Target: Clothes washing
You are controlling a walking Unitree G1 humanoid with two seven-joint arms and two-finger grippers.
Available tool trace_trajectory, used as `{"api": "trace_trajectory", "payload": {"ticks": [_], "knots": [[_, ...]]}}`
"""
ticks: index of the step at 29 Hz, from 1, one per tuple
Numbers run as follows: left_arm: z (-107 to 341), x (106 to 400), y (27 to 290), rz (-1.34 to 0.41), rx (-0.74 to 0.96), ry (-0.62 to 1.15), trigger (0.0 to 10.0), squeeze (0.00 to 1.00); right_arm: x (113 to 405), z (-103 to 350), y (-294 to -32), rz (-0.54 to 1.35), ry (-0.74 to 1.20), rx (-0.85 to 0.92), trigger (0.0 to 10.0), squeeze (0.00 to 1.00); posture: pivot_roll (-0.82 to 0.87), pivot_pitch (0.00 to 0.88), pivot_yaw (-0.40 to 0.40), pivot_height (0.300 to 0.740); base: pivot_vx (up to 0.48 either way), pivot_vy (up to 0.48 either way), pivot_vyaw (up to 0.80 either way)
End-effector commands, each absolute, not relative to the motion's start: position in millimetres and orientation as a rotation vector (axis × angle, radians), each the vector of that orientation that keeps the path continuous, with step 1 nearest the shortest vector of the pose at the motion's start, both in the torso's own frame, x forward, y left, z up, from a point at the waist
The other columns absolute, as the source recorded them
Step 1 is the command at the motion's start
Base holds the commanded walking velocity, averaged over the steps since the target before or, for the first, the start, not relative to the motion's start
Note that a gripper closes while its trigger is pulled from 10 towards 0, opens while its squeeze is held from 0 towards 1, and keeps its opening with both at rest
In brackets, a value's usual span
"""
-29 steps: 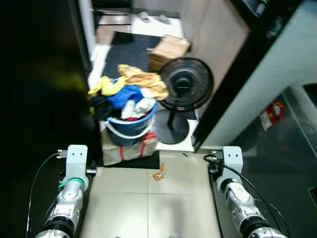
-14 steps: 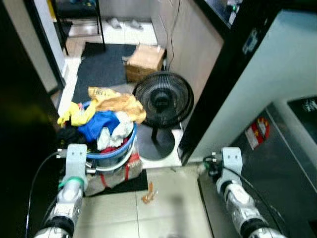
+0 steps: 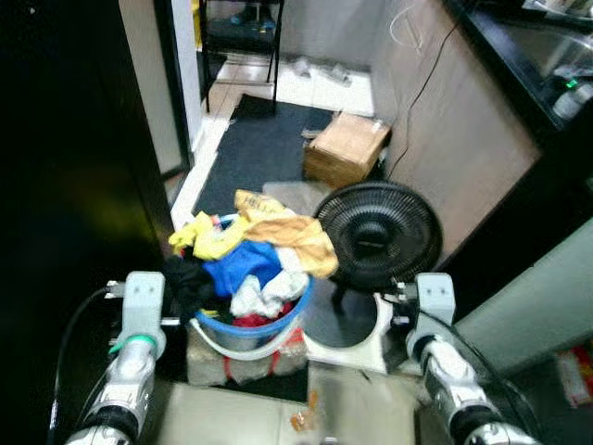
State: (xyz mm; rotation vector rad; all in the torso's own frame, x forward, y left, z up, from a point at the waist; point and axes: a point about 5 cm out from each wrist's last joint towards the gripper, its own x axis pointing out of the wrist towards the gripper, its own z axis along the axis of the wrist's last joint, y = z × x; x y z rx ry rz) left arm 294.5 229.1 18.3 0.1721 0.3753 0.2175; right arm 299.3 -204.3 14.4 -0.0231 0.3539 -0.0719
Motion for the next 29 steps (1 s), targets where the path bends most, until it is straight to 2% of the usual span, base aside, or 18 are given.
{"api": "trace_trajectory", "payload": {"ticks": [1, 18, 23, 26, 29], "knots": [[11, 291, 221, 0.203, 0.162, 0.397, 10.0, 0.0, 293, 9, -214, -0.11, 0.377, -0.015, 10.0, 0.0, 0.02, 0.038, -0.039, 0.74, 0.0, 0.0, 0.0], [12, 292, 222, 0.204, 0.161, 0.398, 10.0, 0.0, 295, 13, -215, -0.101, 0.359, -0.045, 10.0, 0.0, 0.01, 0.031, -0.037, 0.74, 0.0, 0.0, 0.0], [21, 298, 225, 0.199, 0.154, 0.357, 10.0, 0.0, 307, 28, -216, -0.084, 0.283, -0.083, 10.0, 0.0, 0.01, 0.035, -0.033, 0.74, 0.0, 0.0, 0.0], [41, 309, 222, 0.164, 0.158, 0.268, 10.0, 0.0, 324, 53, -210, -0.045, 0.176, -0.081, 10.0, 0.0, 0.0, 0.052, -0.031, 0.74, 0.0, 0.0, 0.0], [41, 309, 222, 0.164, 0.158, 0.268, 10.0, 0.0, 324, 53, -210, -0.045, 0.176, -0.081, 10.0, 0.0, 0.0, 0.052, -0.031, 0.74, 0.0, 0.0, 0.0]]}}
